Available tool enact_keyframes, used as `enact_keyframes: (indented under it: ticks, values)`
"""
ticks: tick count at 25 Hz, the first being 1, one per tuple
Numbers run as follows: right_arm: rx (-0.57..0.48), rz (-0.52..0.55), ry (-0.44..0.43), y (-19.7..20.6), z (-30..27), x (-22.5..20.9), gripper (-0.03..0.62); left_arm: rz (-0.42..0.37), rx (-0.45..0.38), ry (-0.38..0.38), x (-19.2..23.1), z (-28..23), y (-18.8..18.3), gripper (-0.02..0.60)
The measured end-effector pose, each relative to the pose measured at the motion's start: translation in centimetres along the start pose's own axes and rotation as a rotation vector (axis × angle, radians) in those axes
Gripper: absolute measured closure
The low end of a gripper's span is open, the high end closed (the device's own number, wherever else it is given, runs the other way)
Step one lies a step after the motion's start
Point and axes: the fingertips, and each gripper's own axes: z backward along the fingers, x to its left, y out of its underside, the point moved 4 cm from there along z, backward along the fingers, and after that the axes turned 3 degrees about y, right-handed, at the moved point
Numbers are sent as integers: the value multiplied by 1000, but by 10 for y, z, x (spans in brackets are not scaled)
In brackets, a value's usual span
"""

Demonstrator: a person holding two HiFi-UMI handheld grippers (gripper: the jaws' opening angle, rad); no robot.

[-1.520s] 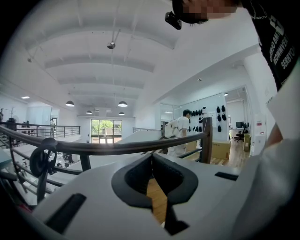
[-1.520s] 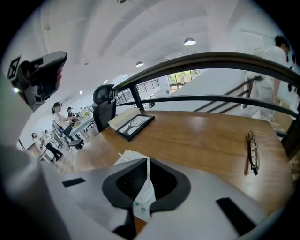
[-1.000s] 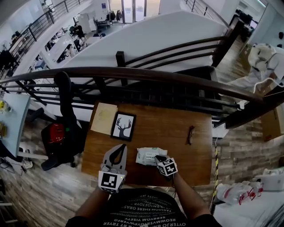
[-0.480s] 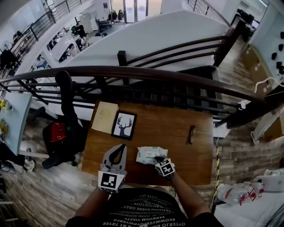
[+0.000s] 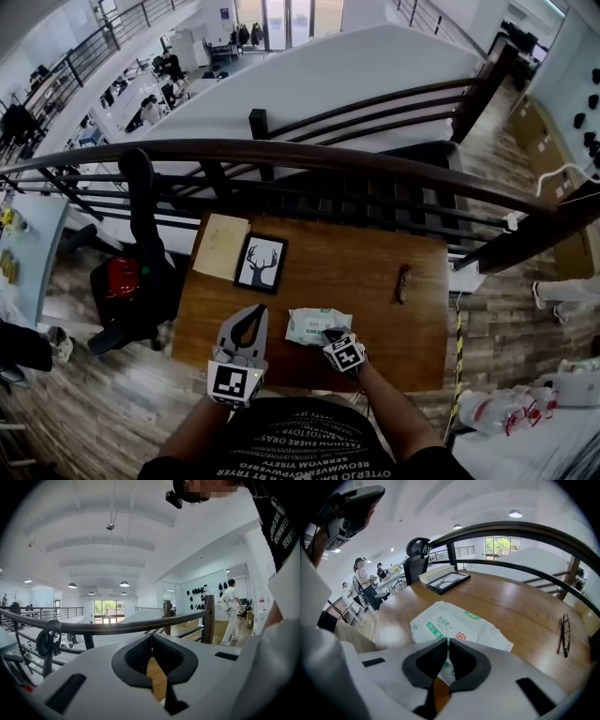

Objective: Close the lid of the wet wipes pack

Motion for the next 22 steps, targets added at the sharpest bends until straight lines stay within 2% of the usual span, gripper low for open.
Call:
enact_keyframes:
  ticks: [11,17,22]
  values:
    - [23,117,46,-1,7,7,566,-18,-9,14,-23,9,-6,554]
    - [29,353,115,1,10,22,577,-26,18,9,-30,20,0,554]
    - [-6,318,100,2,14,22,577,-27,35,-5,-32,28,3,554]
